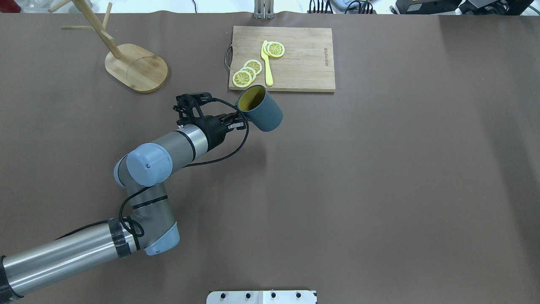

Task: Hang cup on storage rack
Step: 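Lift the blue mug with the left gripper toward the wooden stand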

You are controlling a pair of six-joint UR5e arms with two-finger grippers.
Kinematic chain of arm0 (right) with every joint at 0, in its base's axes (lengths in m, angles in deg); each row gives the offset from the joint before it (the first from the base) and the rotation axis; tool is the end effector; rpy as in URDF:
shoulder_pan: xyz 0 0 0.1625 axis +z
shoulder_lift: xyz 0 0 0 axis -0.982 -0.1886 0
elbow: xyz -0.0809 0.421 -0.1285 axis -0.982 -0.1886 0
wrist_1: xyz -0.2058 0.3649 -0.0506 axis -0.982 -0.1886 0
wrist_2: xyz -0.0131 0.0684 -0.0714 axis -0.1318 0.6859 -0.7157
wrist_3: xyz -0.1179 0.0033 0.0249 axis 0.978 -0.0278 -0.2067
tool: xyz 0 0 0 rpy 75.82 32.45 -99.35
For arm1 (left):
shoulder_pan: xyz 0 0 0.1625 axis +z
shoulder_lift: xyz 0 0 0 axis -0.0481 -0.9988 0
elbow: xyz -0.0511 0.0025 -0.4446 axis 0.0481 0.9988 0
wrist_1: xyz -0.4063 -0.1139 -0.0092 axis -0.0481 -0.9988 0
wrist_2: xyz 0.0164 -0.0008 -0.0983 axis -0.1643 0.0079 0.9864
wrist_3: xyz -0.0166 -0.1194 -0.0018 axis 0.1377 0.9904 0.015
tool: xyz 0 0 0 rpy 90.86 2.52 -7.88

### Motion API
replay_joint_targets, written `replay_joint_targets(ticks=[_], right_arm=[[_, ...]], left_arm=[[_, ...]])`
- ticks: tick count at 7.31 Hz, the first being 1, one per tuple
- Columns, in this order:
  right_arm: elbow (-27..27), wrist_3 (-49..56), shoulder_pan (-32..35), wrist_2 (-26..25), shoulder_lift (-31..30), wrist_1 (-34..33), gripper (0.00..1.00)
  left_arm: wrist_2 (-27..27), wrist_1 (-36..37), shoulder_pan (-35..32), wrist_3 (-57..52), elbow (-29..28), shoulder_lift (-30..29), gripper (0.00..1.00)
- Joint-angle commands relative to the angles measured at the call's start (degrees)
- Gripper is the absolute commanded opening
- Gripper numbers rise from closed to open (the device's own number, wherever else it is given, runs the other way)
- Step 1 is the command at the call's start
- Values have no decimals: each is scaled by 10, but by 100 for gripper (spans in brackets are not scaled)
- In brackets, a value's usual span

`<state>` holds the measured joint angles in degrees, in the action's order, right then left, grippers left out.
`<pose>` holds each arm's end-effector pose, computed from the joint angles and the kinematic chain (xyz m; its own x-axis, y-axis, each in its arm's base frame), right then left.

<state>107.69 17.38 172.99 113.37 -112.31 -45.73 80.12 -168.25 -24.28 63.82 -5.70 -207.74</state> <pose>0.0850 -0.4433 0.6888 0.7564 -0.0295 0.6534 0.0338 0.9994 0.0060 0.5858 -0.4839 0.2892 0.1526 0.1886 -0.9701 0.6535 0.7171 0.2422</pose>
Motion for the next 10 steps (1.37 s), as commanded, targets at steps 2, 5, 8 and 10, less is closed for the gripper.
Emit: replay_joint_targets(ticks=[2, 5, 8, 10], right_arm=[[0, 1, 0, 1, 0, 0, 100], [0, 0, 0, 0, 1, 0, 100], [1, 0, 0, -1, 1, 0, 100], [1, 0, 0, -2, 2, 1, 100]], left_arm=[[-12, -29, -9, 293, 14, -7, 0], [-29, -33, -60, 532, 14, -16, 0], [-28, -34, -88, 689, 9, -22, 0], [2, -60, -130, 790, -15, -21, 0]])
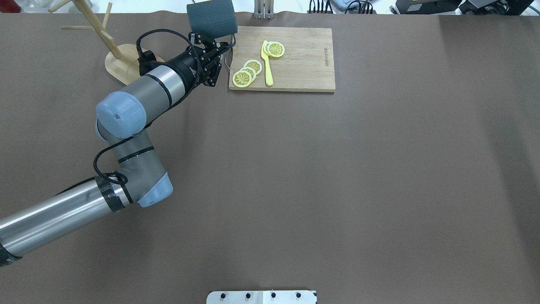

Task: Hang cup on storage rack
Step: 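Lift the blue mug with the left gripper toward the wooden stand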

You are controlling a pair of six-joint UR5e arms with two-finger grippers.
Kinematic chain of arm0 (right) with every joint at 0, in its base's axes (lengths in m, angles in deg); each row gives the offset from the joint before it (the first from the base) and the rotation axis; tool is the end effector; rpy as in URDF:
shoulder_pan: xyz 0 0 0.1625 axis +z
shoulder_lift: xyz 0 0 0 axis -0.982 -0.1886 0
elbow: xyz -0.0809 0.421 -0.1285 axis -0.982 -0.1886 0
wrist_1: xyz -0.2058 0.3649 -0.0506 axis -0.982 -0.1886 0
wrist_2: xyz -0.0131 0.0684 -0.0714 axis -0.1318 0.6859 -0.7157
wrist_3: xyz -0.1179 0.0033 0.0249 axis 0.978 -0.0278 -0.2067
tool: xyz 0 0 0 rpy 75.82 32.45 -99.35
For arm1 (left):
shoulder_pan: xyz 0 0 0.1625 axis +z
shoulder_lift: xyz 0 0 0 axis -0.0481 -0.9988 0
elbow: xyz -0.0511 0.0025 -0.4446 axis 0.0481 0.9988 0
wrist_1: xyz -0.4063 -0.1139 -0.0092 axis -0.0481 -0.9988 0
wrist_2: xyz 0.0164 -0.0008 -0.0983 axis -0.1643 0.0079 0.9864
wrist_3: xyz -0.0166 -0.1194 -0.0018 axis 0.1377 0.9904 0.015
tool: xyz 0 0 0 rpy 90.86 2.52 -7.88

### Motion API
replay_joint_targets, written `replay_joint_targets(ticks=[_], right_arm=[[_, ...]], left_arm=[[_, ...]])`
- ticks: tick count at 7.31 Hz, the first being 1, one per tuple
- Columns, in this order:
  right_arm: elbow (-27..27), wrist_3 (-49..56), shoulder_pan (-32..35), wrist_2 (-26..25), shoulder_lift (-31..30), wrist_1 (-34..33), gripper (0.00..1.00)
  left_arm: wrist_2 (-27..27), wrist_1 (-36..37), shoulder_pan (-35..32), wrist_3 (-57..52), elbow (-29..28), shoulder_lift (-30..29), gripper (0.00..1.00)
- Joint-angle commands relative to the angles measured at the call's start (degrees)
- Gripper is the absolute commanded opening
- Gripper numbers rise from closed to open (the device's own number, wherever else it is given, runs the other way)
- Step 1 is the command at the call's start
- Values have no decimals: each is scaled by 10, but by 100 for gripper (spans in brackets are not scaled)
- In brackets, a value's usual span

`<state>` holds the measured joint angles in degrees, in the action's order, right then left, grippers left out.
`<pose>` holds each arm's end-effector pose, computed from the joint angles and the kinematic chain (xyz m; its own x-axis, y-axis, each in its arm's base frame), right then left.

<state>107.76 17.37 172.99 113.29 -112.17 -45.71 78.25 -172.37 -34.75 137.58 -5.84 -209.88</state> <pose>0.0852 -0.4447 0.6872 0.7575 -0.0319 0.6521 0.0338 0.9994 0.0097 0.4826 -0.5828 0.2550 -0.7487 -0.4645 -0.4730 0.3293 0.3587 -0.8735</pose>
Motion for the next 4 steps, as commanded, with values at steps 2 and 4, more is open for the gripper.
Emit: replay_joint_targets(ticks=[2, 4], right_arm=[[1, 0, 0, -1, 3, 1, 100], [1, 0, 0, -1, 6, 1, 100]], left_arm=[[22, -81, -72, 162, -99, 1, 0], [30, -86, -113, 193, -126, 2, 0]])
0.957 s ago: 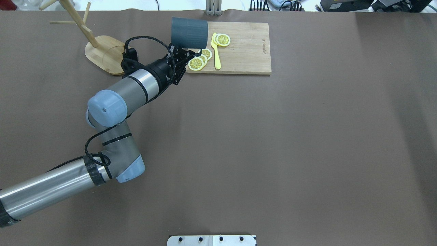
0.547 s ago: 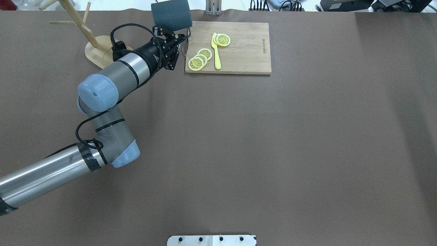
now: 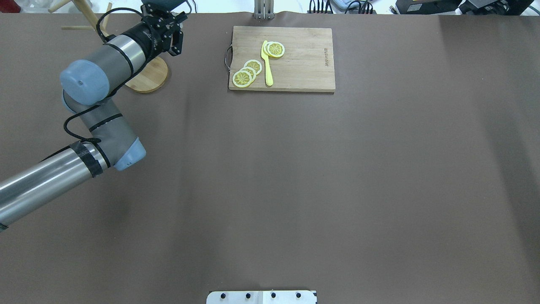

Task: Hang cup on storage rack
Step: 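Hook the mug handle over a stand peg with the left gripper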

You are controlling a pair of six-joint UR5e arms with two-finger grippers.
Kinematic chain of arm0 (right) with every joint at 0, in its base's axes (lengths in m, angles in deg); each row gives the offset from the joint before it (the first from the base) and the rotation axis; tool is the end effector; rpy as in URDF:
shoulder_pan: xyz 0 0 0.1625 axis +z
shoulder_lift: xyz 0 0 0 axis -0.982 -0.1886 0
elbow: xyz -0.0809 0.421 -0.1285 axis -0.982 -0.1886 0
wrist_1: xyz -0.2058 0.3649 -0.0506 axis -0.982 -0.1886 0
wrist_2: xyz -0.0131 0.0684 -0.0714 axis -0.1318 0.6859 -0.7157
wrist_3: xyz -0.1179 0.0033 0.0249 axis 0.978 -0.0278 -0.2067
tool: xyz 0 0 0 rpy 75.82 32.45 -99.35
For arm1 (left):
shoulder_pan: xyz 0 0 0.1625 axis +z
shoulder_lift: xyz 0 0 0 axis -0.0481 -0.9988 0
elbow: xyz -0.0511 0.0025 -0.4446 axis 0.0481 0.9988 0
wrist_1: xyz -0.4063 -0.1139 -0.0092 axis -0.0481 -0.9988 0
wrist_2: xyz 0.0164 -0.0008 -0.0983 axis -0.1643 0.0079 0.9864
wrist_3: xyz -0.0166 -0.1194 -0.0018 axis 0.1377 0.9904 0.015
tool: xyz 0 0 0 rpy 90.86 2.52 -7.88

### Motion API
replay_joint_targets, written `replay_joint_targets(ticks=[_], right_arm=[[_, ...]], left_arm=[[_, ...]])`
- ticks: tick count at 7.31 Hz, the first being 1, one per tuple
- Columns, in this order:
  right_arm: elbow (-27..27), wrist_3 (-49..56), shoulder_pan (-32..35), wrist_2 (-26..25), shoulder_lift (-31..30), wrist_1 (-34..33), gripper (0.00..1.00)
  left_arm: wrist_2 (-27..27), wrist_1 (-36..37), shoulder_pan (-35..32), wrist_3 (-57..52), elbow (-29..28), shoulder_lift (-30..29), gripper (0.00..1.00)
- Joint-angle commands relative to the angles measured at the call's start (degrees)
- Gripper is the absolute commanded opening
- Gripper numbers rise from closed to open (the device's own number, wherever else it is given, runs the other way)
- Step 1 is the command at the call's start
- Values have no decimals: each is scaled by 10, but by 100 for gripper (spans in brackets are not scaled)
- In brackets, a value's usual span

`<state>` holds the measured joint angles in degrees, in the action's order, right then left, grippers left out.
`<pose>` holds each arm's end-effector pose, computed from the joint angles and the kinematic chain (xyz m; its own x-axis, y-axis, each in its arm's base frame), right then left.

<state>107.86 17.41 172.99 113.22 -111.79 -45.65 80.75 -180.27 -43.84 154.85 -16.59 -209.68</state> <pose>0.0855 -0.4484 0.6833 0.7587 -0.0388 0.6503 0.0344 0.9992 0.0194 0.4078 -0.6691 0.3344 -0.8624 -0.4600 -0.2113 0.1544 0.1586 -0.9752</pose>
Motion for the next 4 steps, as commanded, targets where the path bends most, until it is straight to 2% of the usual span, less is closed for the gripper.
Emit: replay_joint_targets(ticks=[1, 4], right_arm=[[1, -2, -1, 0, 3, 4, 100], [1, -5, -1, 0, 3, 9, 100]], left_arm=[[6, -14, -25, 22, -20, 1, 0], [14, -54, -38, 35, -54, 4, 0]])
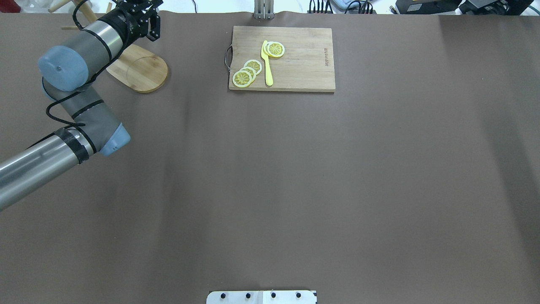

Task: Hang cup on storage rack
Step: 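Hook the mug handle over a stand peg with the left gripper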

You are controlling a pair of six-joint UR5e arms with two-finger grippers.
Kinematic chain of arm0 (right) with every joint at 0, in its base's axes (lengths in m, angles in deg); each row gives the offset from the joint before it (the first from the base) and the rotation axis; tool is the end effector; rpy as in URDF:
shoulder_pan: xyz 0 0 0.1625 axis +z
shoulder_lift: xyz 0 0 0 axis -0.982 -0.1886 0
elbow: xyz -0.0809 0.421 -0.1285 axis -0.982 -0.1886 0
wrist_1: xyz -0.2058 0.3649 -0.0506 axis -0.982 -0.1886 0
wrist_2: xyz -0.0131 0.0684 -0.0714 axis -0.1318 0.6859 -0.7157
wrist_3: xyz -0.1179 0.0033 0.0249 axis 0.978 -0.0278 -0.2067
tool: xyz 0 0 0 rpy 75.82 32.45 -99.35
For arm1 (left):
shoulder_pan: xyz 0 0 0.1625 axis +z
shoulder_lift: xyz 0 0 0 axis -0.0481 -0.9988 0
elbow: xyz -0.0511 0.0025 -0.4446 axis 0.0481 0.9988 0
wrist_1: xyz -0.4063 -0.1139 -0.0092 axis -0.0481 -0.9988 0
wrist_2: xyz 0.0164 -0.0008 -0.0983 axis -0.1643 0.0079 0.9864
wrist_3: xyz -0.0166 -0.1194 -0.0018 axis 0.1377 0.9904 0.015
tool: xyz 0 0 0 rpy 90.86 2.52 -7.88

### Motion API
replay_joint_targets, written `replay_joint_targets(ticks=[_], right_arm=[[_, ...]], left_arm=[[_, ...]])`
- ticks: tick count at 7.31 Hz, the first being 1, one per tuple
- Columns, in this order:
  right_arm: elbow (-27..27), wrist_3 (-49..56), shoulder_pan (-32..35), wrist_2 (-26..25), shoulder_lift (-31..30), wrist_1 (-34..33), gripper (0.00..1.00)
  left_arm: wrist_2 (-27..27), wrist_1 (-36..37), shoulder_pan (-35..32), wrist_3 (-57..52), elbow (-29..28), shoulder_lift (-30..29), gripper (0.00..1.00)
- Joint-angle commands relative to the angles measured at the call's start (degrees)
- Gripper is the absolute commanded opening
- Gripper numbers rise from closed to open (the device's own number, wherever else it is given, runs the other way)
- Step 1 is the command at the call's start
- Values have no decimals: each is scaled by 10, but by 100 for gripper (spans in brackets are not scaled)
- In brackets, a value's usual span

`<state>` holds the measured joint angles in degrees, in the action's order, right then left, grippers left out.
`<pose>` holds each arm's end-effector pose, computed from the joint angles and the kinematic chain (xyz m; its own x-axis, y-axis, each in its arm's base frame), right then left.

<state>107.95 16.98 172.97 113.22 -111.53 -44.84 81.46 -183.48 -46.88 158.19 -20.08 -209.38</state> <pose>0.0856 -0.4523 0.6791 0.7598 -0.0446 0.6487 0.0291 0.9990 0.0347 0.3755 -0.6919 0.3629 -0.8871 -0.4338 -0.1574 0.1162 0.1201 -0.9859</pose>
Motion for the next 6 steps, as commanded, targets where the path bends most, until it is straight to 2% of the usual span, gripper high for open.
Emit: replay_joint_targets(ticks=[1, 4, 6], right_arm=[[0, 0, -1, 0, 0, 1, 100], [7, -7, 0, -1, 0, 1, 100], [7, -7, -1, -1, 0, 1, 100]], left_arm=[[22, -51, -18, 2, -40, 6, 0], [45, -76, -37, 3, -61, 10, 0], [49, -118, -37, 3, -82, 21, 0]])
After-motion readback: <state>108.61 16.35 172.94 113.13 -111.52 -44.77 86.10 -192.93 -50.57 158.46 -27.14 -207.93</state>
